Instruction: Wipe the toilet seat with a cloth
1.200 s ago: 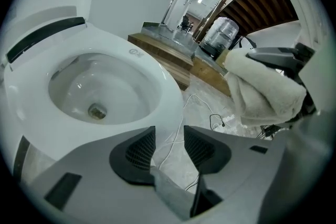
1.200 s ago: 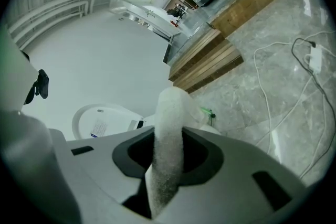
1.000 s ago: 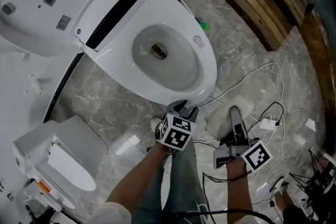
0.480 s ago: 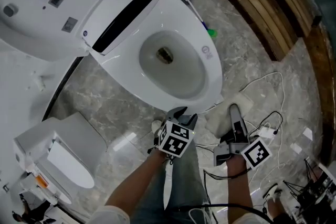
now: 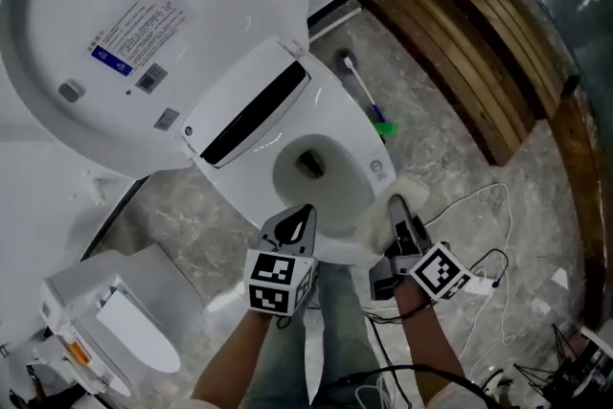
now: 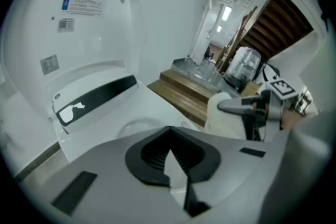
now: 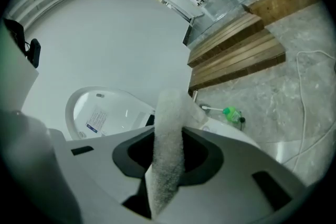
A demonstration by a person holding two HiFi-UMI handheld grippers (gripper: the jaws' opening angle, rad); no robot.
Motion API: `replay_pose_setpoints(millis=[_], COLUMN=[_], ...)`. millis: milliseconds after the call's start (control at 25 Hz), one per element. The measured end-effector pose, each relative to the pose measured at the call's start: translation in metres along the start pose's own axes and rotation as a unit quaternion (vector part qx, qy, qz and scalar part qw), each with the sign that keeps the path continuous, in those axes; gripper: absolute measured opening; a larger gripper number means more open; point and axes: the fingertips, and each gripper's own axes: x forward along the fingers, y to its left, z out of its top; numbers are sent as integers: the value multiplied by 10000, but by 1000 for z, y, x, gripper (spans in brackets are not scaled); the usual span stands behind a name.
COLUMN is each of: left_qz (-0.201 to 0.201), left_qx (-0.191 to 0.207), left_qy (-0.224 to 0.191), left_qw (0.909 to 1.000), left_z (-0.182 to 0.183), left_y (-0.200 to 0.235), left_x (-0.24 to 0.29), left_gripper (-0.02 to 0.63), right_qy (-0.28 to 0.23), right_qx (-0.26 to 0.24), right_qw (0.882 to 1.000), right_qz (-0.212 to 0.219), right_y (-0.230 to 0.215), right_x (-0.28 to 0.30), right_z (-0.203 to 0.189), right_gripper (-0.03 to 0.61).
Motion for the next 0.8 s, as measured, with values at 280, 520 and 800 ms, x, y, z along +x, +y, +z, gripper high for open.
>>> replay_pose_setpoints(millis=[280,520,800], left_qz=[23,-56,-154], left_qx=[-293,-226,-110], left_qy=[-354,-316,-405], left_qw=[9989,9992,9990], left_z=[45,56,73], left_y=[57,84,99], left_x=[22,43,69], left_gripper=[11,11,11], right_qy=[111,56,96], right_qx=[-569,-796,-1062], right_qw=[9979,9958,9931], right_qz=[-275,-447,-481], right_y=[3,0,2], right_x=[103,172,238], right_z=[-10,-16,-18], right_gripper=[100,100,100])
